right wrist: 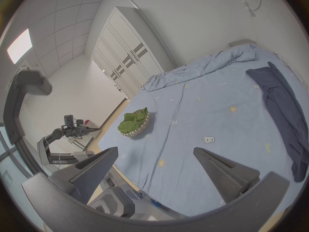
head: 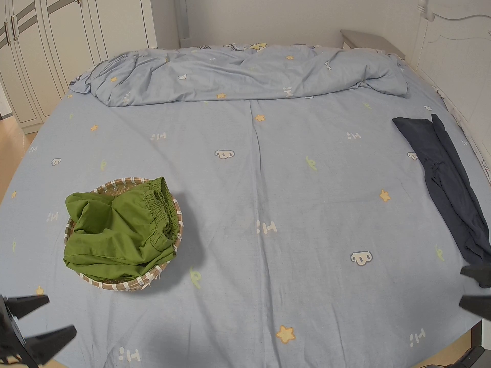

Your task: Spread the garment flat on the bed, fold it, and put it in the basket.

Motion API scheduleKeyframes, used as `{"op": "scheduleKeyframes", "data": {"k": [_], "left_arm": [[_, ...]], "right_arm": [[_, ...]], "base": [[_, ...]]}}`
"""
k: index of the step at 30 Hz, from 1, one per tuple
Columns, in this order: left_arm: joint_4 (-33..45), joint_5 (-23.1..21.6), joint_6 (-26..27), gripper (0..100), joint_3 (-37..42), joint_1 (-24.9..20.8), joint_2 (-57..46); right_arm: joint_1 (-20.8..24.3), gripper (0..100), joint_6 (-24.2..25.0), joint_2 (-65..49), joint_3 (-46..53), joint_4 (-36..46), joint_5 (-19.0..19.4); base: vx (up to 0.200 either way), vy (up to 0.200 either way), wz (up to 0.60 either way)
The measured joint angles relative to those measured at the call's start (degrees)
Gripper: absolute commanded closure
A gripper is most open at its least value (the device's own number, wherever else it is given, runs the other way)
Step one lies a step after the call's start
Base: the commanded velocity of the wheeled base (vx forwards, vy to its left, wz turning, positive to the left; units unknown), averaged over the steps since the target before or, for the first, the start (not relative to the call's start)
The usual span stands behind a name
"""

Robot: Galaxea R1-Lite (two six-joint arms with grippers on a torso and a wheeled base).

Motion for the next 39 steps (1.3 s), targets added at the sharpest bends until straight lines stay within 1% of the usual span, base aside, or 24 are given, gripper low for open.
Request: {"op": "scheduleKeyframes", "data": {"k": [3,9,13,15,17,20,22,25,27,28,31,34,36,39], "left_arm": [[0.11,0.00,-0.69,0,5.13,-0.79,-7.56],[0.18,0.00,-1.16,0,12.31,-1.57,-19.14],[0.09,0.17,-0.30,0,16.62,-1.27,-24.93],[-0.44,1.01,0.16,0,18.02,-1.01,-27.14],[-0.99,3.12,0.71,0,18.85,-0.77,-28.81],[-2.02,8.96,1.61,0,19.79,-0.35,-30.62],[-3.62,14.92,2.00,0,20.50,-0.18,-31.34],[-8.33,23.41,2.54,0,22.32,-0.05,-32.06],[-12.48,26.81,2.97,0,23.82,0.06,-32.32],[-14.62,27.67,3.21,0,24.56,0.06,-32.43],[-19.38,28.54,3.94,0,26.93,0.17,-32.62],[-22.09,28.51,4.73,0,28.94,0.22,-32.73],[-23.17,28.38,5.11,0,29.66,0.22,-32.78],[-23.88,28.27,5.33,0,30.15,0.24,-32.80]], "right_arm": [[-1.78,0,-0.21,-7.24,2.90,3.67,-0.09],[-8.00,0,-0.68,-17.36,6.42,9.89,-0.30],[-8.30,0,-1.06,-22.41,8.17,12.98,-0.57],[-8.01,0,-1.66,-24.14,9.96,13.07,-1.69],[-7.84,0,-2.97,-25.23,12.46,12.24,-4.19],[-7.64,0,-4.43,-26.23,15.77,9.89,-10.52],[-7.58,0,-4.75,-26.65,17.46,7.36,-15.85],[-7.51,0,-5.39,-27.04,20.35,1.46,-25.67],[-7.47,0,-5.85,-27.20,22.42,-3.56,-29.87],[-7.47,0,-6.05,-27.23,23.43,-6.40,-31.32],[-7.47,0,-6.70,-27.34,26.51,-13.74,-34.63],[-7.42,0,-7.85,-27.42,29.00,-16.74,-36.61],[-7.42,0,-9.22,-27.44,29.96,-16.46,-36.97],[-7.38,0,-10.53,-27.44,30.60,-15.91,-35.71]], "base": [[0.000,0.000,0.00],[0.000,0.000,0.00],[0.000,0.000,0.00],[0.000,0.000,0.00],[0.000,0.000,0.00],[0.000,0.000,0.00],[0.000,0.000,0.00],[0.000,0.000,0.00],[0.000,0.000,0.00],[0.000,0.000,0.00],[0.000,0.000,0.00],[0.000,0.000,0.00],[0.000,0.000,0.00],[0.000,0.000,0.00]]}}
